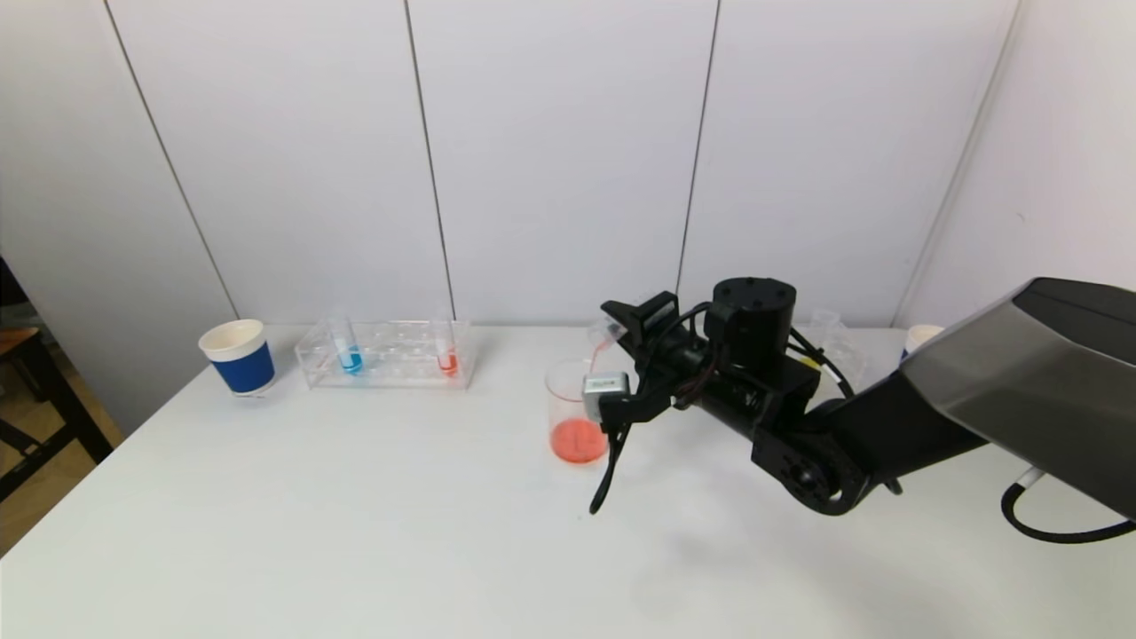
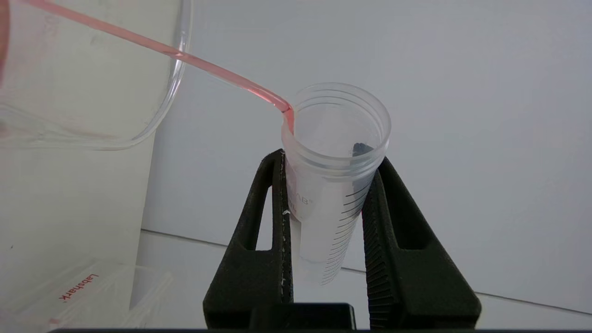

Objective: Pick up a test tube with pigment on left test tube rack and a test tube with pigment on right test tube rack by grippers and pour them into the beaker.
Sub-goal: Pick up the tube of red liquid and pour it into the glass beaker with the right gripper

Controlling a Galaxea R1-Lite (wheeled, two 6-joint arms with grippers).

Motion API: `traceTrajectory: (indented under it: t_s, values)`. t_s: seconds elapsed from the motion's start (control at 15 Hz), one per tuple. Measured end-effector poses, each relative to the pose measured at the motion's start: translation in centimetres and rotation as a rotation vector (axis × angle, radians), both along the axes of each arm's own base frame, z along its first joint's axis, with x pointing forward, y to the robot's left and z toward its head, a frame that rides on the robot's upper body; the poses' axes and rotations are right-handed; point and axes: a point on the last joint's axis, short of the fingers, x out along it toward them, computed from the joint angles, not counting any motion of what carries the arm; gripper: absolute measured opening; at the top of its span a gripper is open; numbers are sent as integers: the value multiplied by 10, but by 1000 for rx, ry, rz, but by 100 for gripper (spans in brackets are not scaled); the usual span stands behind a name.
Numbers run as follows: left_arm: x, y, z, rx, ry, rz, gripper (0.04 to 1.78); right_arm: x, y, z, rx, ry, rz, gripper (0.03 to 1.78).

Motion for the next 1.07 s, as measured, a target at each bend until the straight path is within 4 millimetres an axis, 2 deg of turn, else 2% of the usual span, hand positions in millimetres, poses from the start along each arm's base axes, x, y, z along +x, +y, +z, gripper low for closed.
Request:
traceTrajectory:
  t_s: [1.07]
  values:
    - [0,0,0,0,0,0,176,-4,5,1,-51,-36,22,49]
